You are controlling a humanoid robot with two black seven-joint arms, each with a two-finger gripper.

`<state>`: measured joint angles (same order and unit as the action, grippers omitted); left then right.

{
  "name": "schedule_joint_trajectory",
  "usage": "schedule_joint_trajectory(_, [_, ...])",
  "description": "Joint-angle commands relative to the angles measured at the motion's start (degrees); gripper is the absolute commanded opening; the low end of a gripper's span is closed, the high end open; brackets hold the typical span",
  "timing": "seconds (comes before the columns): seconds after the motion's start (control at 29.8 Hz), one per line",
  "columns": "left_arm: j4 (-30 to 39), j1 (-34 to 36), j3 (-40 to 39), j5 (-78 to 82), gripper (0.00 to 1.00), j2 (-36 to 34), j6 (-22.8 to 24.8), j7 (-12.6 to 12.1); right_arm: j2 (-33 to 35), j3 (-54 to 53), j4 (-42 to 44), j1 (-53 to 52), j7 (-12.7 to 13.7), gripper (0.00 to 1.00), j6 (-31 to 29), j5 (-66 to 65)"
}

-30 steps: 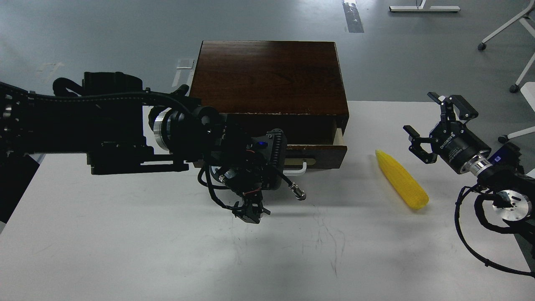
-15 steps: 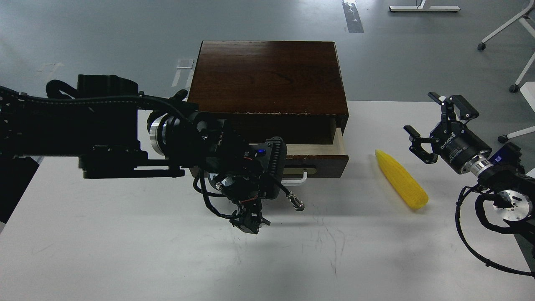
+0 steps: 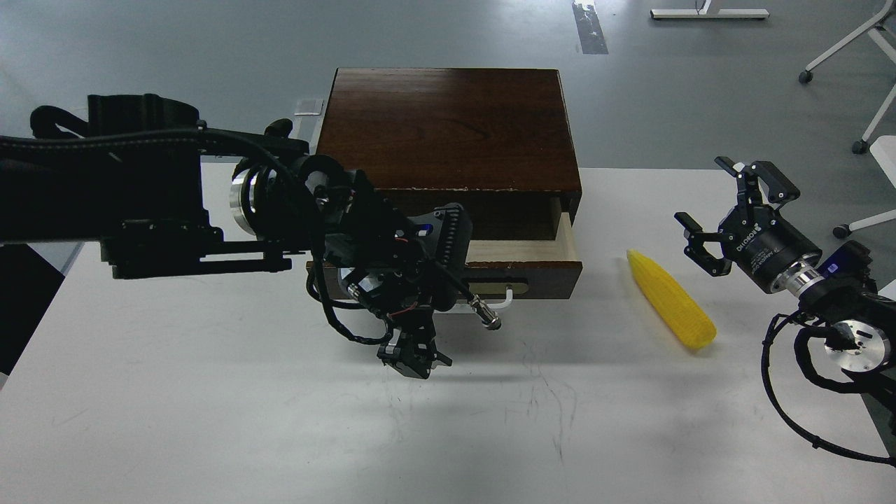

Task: Put corn in drawer with both arms

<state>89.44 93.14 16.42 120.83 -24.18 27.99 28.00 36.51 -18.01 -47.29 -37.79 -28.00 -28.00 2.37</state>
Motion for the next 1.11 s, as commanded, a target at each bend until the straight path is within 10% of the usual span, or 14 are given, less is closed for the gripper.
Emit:
schedule_joint_trajectory(0.0, [4.24,0.46,-3.23,-4.44,0.98,-4.46,0.01,0.0,0.14,0.0,0.09,0.0,0.0,1.0,0.0,0.0])
schedule_joint_trajectory(0.4, [8.65,-1.02,-17.91,-36.31,0.98,-19.84,0.01,0.0,0.14,-0.18,0.1,0.7,0.0,1.0,0.0,0.0])
schedule_joint_trajectory(1.07, [-9.96,-39.33,-31.68,-109.28,0.98,-25.83,-12.62,0.0,6.28,0.08,-0.26,0.52,0.0,1.0,0.0,-0.87])
